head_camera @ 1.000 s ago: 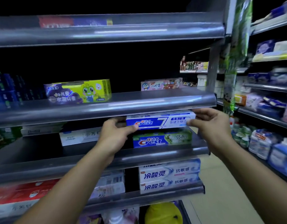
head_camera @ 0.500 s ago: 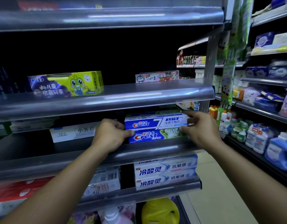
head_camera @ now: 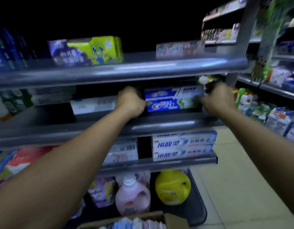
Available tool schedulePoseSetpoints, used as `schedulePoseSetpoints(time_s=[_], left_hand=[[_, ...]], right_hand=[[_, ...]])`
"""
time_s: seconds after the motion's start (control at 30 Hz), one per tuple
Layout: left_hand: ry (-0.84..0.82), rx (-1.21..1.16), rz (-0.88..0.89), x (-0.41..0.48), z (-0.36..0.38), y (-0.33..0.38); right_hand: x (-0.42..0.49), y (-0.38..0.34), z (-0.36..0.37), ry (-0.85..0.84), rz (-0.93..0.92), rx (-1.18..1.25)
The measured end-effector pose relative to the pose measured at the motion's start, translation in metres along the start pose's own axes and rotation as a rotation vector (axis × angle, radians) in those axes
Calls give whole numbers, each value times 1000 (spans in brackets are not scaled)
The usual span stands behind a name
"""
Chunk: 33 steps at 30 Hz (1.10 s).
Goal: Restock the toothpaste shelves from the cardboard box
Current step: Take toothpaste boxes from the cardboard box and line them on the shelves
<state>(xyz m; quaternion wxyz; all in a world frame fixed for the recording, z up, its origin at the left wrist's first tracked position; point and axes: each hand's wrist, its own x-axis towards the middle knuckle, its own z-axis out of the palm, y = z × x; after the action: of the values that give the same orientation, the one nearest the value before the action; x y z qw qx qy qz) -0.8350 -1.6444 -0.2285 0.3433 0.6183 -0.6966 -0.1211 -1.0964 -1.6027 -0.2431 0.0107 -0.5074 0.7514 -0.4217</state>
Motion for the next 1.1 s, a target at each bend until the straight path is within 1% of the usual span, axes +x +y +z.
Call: schedulePoseSetpoints(time_s=[0.07, 0.13, 0.2, 0.27, 0.3, 0.33, 0.37, 0.43, 0.5, 0.53, 0.6, 0.67, 0.77, 0.83, 0.93, 1.03, 1.1], left_hand=[[110, -54, 133, -24, -10, -11], [190, -148, 296, -56, -20, -30], [214, -218, 431, -94, -27, -62], [204, -264, 453, -137, -27, -102], [179, -266, 404, -158, -24, -126], [143, -254, 318, -177, -20, -150], [94, -228, 200, -197, -14, -175], [-54, -147, -92, -230, -2, -226], [-218, 40, -349, -261, 9, -275], [-296, 133, -426, -276, 15, -295], [-415, 229, -522, -303, 31, -323], [-495, 314, -562, -323, 48, -337], [-546, 387, -536, -344, 69, -347], [-529, 386, -536, -352, 78, -351], [-495, 404, -534, -357, 88, -357], [-407, 291, -579, -355, 88, -361], [-413, 239, -616, -351, 84, -359]], right_hand=[[-23, 2, 1, 119, -116, -47], [-55, 6, 3, 184, -209, 33], [-100, 10, 9, 153, -287, 210], [-155, 14, 19, 65, -313, 384], [-185, 14, 26, 21, -309, 441], [-213, 14, 35, -22, -295, 501], [-238, 13, 46, -70, -263, 550], [-284, 17, 71, -167, -193, 610], [-322, 24, 97, -298, -124, 630], [-337, 27, 109, -360, -101, 627], [-361, 33, 128, -468, -92, 556], [-379, 36, 146, -503, -61, 541], [-404, 32, 161, -576, -68, 548], [-416, 32, 165, -639, -110, 535], [-423, 37, 168, -750, -108, 452], [-428, 42, 170, -860, -134, 399], [-429, 42, 170, -881, -141, 374]])
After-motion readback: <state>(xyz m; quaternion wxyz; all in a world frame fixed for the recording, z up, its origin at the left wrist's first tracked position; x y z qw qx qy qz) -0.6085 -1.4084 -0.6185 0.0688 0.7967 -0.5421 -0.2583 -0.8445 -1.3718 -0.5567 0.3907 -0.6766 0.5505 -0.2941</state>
